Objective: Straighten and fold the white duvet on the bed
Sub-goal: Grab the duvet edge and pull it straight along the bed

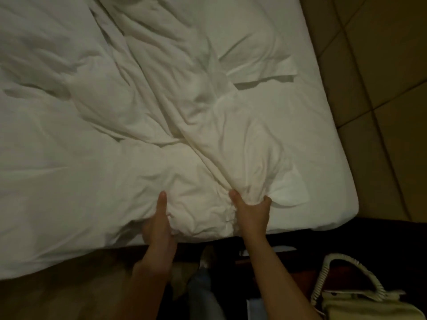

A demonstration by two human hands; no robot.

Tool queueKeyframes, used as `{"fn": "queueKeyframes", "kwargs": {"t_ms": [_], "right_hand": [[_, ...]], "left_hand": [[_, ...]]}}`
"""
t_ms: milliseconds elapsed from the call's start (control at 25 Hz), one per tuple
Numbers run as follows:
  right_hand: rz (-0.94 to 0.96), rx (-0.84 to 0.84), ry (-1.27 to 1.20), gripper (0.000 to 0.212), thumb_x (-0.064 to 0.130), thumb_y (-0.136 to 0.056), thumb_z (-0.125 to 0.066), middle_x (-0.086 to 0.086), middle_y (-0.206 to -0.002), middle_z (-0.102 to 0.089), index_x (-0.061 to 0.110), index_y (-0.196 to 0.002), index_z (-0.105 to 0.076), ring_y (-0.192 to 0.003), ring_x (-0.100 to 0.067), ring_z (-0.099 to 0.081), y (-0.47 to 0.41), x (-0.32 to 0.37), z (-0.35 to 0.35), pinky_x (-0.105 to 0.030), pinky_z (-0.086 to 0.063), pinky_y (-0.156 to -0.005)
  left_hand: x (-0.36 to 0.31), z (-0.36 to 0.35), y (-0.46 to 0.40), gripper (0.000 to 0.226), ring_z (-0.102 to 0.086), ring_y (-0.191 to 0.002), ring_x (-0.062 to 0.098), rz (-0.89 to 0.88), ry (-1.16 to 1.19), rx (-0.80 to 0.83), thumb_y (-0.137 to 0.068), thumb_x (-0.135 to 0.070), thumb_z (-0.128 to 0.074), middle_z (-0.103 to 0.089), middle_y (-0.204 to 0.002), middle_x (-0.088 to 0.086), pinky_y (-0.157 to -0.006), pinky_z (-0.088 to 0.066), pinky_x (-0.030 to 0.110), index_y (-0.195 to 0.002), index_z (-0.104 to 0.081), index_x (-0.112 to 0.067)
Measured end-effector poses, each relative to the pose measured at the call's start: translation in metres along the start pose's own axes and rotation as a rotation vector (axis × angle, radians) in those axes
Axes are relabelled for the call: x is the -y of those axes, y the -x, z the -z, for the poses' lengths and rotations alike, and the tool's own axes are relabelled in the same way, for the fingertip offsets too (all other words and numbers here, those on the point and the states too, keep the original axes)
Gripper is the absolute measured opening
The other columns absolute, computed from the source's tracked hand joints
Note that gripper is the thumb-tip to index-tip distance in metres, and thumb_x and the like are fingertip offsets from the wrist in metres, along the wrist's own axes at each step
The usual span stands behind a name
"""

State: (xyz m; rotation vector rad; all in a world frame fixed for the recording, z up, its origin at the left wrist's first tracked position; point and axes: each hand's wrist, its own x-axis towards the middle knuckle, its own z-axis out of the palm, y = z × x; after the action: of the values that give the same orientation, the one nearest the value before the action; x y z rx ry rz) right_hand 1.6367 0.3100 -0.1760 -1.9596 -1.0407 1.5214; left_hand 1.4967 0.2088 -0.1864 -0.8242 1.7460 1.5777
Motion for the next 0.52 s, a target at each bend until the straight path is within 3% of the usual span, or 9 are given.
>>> {"fn": "queueKeyframes", "kwargs": {"t_ms": [80,200,280,360,440,520], "right_hand": [[-0.058,-0.024,-0.159,0.090,0.040,-0.065,-0.094,0.003,-0.130,-0.060,0.023,-0.136,-0.041,-0.110,-0.012,-0.062,-0.004,-0.004,0.006,-0.034,-0.051,-0.101],[-0.223,-0.159,-0.451,0.084,0.058,-0.056,-0.091,-0.010,-0.113,-0.072,0.009,-0.119,-0.065,-0.100,-0.024,-0.070,-0.021,0.010,0.017,-0.041,-0.057,-0.093],[-0.319,0.057,-0.664,0.091,0.069,-0.052,-0.088,-0.014,-0.121,-0.071,0.014,-0.123,-0.068,-0.109,-0.031,-0.069,-0.040,0.024,0.024,-0.049,-0.053,-0.100],[-0.362,0.297,-0.815,0.096,0.071,-0.059,-0.084,-0.014,-0.135,-0.064,0.020,-0.136,-0.061,-0.122,-0.035,-0.061,-0.061,0.048,0.026,-0.051,-0.043,-0.110],[-0.368,0.388,-0.812,0.089,0.073,-0.069,-0.076,-0.015,-0.137,-0.062,0.019,-0.138,-0.059,-0.125,-0.036,-0.059,-0.082,0.070,0.021,-0.051,-0.041,-0.112],[-0.368,0.456,-0.677,0.076,0.072,-0.077,-0.068,-0.015,-0.131,-0.066,0.020,-0.132,-0.063,-0.122,-0.034,-0.060,-0.088,0.091,0.015,-0.050,-0.043,-0.110]], "left_hand": [[0.015,0.005,-0.003,0.107,-0.063,-0.112,0.019,0.057,0.099,0.101,-0.044,-0.067,-0.089,-0.061,-0.130,-0.006,-0.104,-0.048,0.042,-0.134,-0.053,-0.020],[0.041,-0.011,0.020,0.118,-0.063,-0.117,0.023,0.154,0.213,0.272,-0.044,-0.070,-0.089,-0.061,-0.135,-0.002,-0.107,-0.044,0.048,-0.145,-0.045,-0.028],[0.051,-0.030,0.039,0.120,-0.063,-0.116,0.024,0.195,0.194,0.272,-0.039,-0.070,-0.089,-0.062,-0.134,-0.001,-0.107,-0.044,0.049,-0.144,-0.047,-0.028],[0.044,-0.050,0.039,0.123,-0.063,-0.114,0.024,0.236,0.180,0.235,-0.031,-0.074,-0.088,-0.062,-0.133,0.000,-0.106,-0.046,0.046,-0.138,-0.054,-0.024],[0.027,-0.057,0.029,0.121,-0.061,-0.116,0.022,0.263,0.148,0.302,-0.036,-0.078,-0.081,-0.060,-0.134,0.002,-0.104,-0.046,0.044,-0.139,-0.052,-0.021],[0.014,-0.047,0.020,0.115,-0.064,-0.106,0.017,0.159,-0.022,0.265,-0.039,-0.084,-0.073,-0.064,-0.122,-0.001,-0.090,-0.053,0.040,-0.135,-0.052,-0.024]]}}
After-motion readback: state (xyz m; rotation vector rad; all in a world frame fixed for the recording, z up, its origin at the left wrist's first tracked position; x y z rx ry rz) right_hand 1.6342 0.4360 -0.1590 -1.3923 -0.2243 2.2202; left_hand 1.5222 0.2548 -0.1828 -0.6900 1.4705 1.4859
